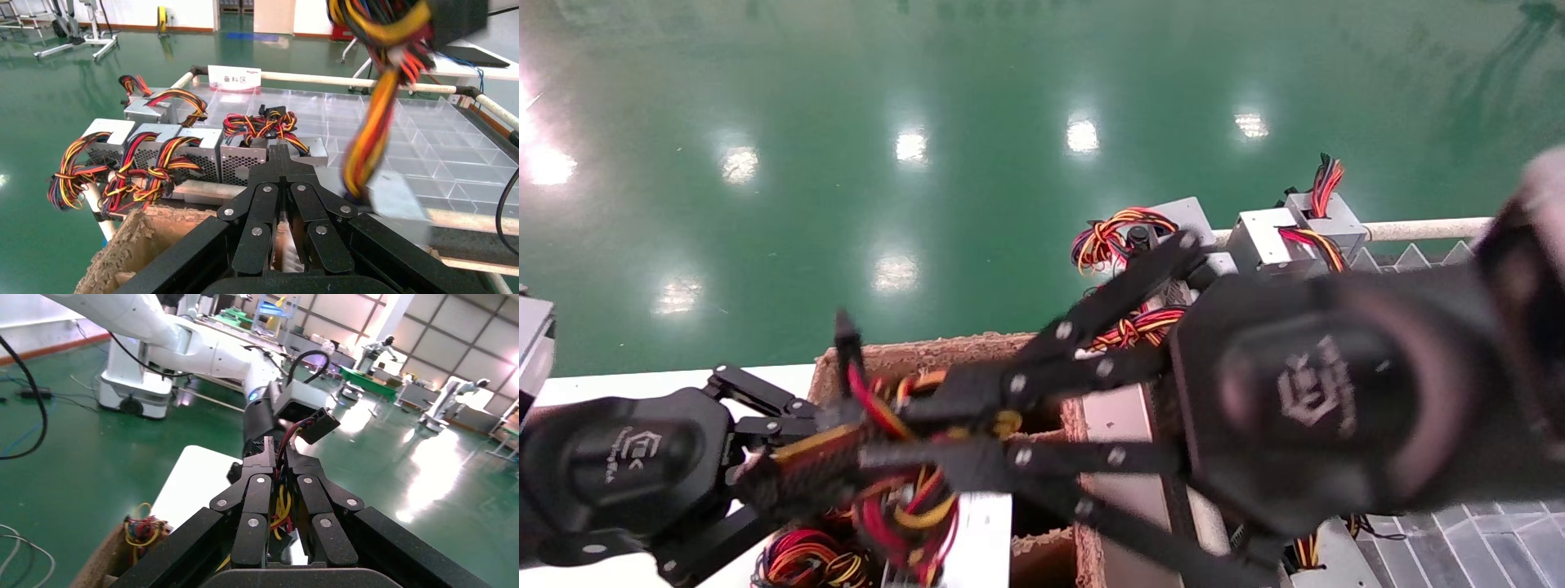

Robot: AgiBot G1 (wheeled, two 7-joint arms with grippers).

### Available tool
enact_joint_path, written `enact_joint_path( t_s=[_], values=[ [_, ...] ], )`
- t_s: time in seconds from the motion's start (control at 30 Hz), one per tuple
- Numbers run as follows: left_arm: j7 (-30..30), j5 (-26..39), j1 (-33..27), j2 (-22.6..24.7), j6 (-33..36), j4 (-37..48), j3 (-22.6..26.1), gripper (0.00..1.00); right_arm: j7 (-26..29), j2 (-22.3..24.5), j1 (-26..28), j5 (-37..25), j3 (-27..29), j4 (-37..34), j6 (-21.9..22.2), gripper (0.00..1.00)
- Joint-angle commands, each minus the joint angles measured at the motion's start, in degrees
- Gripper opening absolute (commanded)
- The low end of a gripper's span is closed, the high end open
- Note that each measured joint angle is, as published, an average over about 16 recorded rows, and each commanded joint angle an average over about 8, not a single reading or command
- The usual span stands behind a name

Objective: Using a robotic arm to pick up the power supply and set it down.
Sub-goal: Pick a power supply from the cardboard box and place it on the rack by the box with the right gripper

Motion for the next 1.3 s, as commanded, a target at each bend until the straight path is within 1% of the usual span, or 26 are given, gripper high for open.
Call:
enact_joint_path(
  t_s=[0.03, 0.17, 0.43, 0.8, 1.07, 1.3],
  values=[
    [0.0, 0.0, 0.0, 0.0, 0.0, 0.0, 0.0, 0.00, 0.2, 0.3, 0.9, 0.3, 0.2, 0.0, -0.3, 0.00],
    [0.0, 0.0, 0.0, 0.0, 0.0, 0.0, 0.0, 0.00, 1.1, 2.7, 2.8, -0.7, 1.2, -0.1, 1.1, 0.00],
    [0.0, 0.0, 0.0, 0.0, 0.0, 0.0, 0.0, 0.00, 1.9, 9.2, 5.6, -4.7, 3.9, -0.3, 6.2, 0.00],
    [0.0, 0.0, 0.0, 0.0, 0.0, 0.0, 0.0, 0.00, 2.4, 18.9, 8.7, -12.0, 6.7, -0.9, 11.7, 0.00],
    [0.0, 0.0, 0.0, 0.0, 0.0, 0.0, 0.0, 0.00, 3.2, 26.4, 8.3, -16.8, 7.7, -2.1, 14.5, 0.00],
    [0.0, 0.0, 0.0, 0.0, 0.0, 0.0, 0.0, 0.00, 3.8, 32.1, 5.0, -17.8, 7.3, -4.3, 15.4, 0.00]
  ],
)
